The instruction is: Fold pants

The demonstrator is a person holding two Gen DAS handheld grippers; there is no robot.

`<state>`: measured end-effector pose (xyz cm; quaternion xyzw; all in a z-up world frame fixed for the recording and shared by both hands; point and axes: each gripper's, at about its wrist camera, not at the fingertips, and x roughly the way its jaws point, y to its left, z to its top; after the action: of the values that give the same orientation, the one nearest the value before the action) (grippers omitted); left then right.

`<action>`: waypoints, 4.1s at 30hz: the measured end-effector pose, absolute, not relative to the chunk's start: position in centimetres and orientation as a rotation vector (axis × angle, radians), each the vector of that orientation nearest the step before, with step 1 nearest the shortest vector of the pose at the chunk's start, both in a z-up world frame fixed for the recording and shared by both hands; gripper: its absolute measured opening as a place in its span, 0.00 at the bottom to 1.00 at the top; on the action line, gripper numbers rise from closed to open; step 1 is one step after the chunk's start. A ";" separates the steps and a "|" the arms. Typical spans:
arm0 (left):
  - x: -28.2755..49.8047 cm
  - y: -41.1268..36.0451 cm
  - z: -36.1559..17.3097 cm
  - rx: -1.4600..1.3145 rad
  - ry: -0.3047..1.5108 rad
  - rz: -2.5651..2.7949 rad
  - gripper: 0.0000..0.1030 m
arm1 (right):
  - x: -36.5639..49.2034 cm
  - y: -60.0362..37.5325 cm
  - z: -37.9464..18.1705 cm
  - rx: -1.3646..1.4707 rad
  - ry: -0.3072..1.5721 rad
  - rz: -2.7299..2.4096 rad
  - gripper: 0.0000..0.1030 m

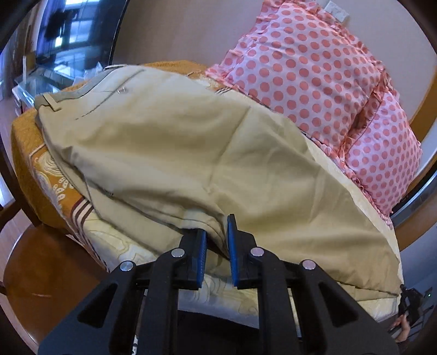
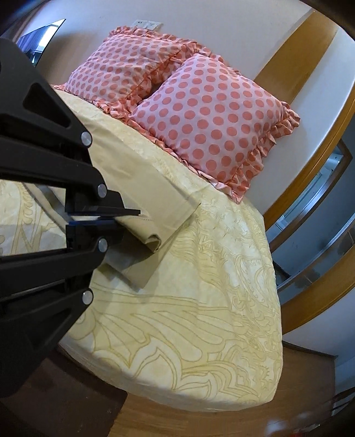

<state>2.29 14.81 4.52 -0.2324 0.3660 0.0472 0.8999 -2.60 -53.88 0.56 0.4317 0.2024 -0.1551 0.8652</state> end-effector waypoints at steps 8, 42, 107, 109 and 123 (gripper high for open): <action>1.6 14.6 3.8 -0.479 0.759 0.076 0.14 | -3.4 -54.2 1.8 0.856 0.435 -0.383 0.01; 0.6 18.5 2.3 -0.263 0.582 0.264 0.89 | 0.3 -45.3 6.1 0.541 0.341 -0.269 0.05; 2.6 33.2 2.9 -0.887 0.568 0.384 0.05 | 6.7 -8.1 1.2 -0.011 0.687 0.759 0.88; 2.9 32.5 3.6 -0.821 0.576 0.399 0.04 | 6.7 -8.4 1.2 0.012 0.688 0.764 0.88; 5.5 6.7 17.1 -0.170 0.423 -0.179 0.03 | 3.8 -21.0 4.9 0.262 0.533 0.560 0.88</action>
<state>5.55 6.68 17.09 -0.0843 0.2092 -0.0885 0.9702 3.78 -21.00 4.91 0.1272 0.2592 0.2724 0.9179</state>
